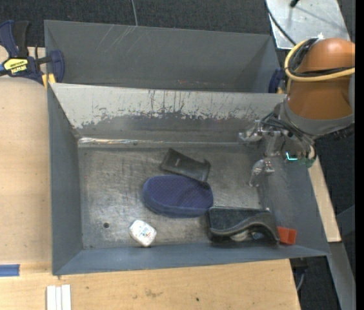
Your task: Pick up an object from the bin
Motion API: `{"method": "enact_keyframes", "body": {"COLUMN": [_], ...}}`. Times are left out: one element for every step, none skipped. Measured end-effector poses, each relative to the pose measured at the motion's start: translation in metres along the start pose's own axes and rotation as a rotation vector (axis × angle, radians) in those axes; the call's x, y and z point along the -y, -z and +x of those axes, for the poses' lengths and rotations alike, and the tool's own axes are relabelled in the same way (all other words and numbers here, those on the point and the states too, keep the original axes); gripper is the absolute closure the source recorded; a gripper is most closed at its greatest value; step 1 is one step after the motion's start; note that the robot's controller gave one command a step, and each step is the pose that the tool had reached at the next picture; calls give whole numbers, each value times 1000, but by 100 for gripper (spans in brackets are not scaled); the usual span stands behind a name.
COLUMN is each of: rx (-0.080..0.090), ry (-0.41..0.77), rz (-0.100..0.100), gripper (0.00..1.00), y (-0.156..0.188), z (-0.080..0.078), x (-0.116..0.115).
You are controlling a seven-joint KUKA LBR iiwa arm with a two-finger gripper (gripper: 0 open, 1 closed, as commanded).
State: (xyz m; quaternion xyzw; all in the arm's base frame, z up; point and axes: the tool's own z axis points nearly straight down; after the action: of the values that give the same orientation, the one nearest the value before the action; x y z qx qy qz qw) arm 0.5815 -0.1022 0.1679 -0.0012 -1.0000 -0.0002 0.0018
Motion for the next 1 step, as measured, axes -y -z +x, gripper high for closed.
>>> {"method": "enact_keyframes", "body": {"rx": [9], "ry": [245], "rz": [3], "gripper": [0], "y": [-95], "z": [-36], "x": [-66]}}
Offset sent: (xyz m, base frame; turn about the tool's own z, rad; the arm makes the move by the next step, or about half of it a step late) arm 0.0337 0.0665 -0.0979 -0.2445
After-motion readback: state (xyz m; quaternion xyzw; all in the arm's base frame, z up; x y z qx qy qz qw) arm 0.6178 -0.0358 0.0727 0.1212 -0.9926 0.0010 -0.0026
